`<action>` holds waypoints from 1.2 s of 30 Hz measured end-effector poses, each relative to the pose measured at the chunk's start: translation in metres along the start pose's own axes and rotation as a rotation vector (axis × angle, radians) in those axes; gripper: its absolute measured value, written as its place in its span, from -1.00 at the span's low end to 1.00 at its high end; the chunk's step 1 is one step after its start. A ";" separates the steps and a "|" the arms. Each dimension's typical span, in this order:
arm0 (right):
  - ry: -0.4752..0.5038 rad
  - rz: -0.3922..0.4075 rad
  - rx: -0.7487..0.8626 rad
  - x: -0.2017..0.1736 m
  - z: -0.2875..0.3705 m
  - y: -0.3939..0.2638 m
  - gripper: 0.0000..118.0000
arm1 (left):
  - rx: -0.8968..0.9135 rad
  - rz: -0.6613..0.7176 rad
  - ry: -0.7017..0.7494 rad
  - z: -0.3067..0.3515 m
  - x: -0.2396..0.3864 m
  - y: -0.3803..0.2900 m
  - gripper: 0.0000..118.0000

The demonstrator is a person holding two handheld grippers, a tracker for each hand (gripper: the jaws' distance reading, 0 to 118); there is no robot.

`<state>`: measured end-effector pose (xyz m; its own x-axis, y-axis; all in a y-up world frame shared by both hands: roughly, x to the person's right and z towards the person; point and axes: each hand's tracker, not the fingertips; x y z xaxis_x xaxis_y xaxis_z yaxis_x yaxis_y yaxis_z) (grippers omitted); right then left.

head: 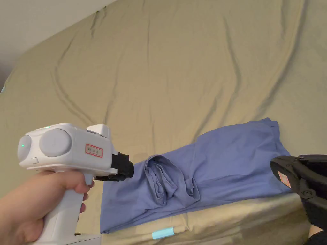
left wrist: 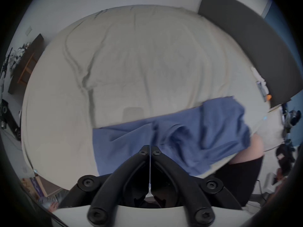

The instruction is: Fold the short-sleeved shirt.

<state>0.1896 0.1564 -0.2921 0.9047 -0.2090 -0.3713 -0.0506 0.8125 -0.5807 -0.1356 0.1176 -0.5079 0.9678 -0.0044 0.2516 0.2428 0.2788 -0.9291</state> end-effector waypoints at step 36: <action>-0.132 -0.036 -0.085 -0.033 -0.043 0.012 -0.99 | 0.118 0.453 -0.968 -0.086 -0.189 -0.070 -0.28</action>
<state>0.1409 0.1493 -0.3178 0.9541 -0.1595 -0.2535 -0.0474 0.7555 -0.6534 -0.3300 0.0163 -0.5132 0.4898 0.8706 0.0465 -0.1829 0.1548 -0.9709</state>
